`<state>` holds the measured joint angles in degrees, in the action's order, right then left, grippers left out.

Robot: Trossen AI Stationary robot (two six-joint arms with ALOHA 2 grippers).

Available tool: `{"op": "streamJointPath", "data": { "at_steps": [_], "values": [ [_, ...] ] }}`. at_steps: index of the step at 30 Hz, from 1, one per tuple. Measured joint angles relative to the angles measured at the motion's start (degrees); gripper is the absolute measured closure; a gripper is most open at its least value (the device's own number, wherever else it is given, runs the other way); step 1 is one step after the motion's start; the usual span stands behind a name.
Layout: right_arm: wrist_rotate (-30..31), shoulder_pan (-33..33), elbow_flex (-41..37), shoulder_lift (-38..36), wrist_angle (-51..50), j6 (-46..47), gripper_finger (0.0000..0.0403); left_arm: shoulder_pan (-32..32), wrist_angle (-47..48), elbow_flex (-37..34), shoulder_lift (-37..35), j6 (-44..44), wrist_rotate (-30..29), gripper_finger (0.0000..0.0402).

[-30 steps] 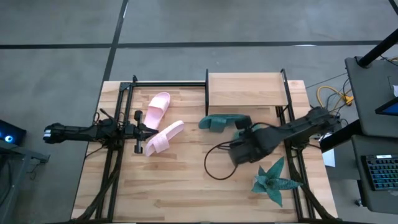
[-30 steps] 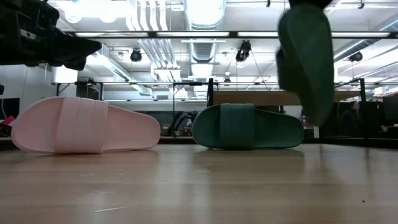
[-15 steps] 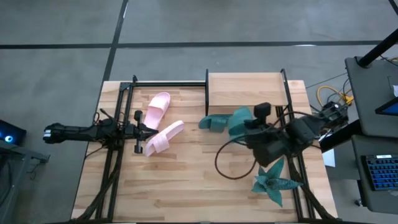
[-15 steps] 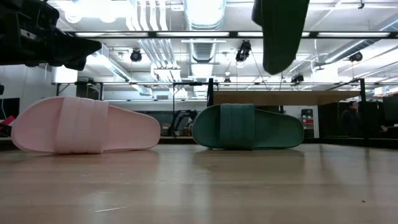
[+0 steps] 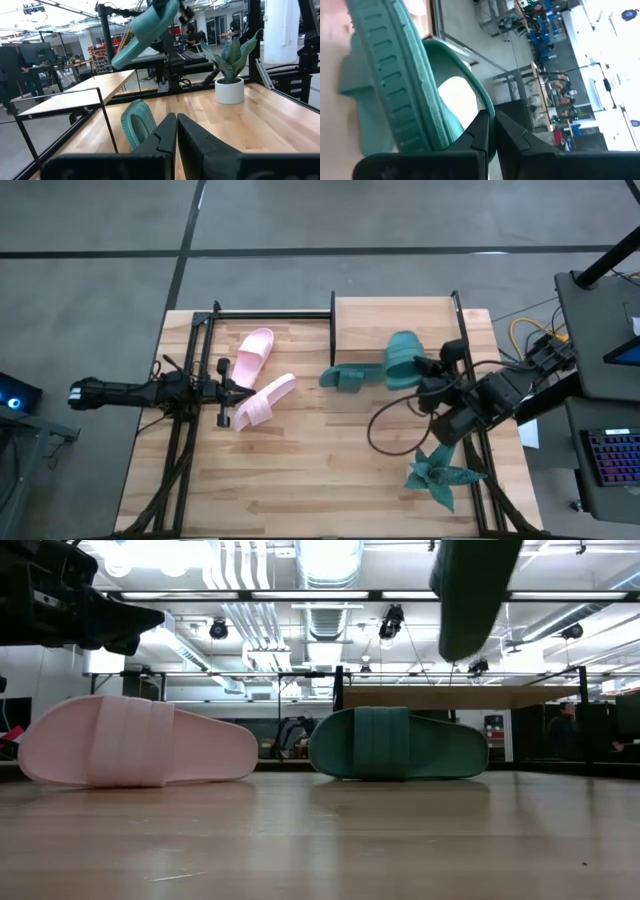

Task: Pick and place slides into the shelf
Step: Put the right green slide on the shelf

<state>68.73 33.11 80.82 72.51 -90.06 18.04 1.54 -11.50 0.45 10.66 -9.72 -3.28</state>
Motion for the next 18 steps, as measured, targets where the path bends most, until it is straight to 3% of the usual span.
{"op": "streamJointPath", "data": {
  "at_steps": [9,18],
  "values": [
    [3.80,0.04,-14.86,-15.01,0.33,-0.31,0.0392,0.00,-0.03,0.00,0.04,0.01,-0.01,0.0402],
    [8.68,-0.12,-21.59,-27.19,0.52,-6.43,0.0392,0.00,-0.05,0.00,0.09,-0.11,-0.01,0.0402]
  ]
}}
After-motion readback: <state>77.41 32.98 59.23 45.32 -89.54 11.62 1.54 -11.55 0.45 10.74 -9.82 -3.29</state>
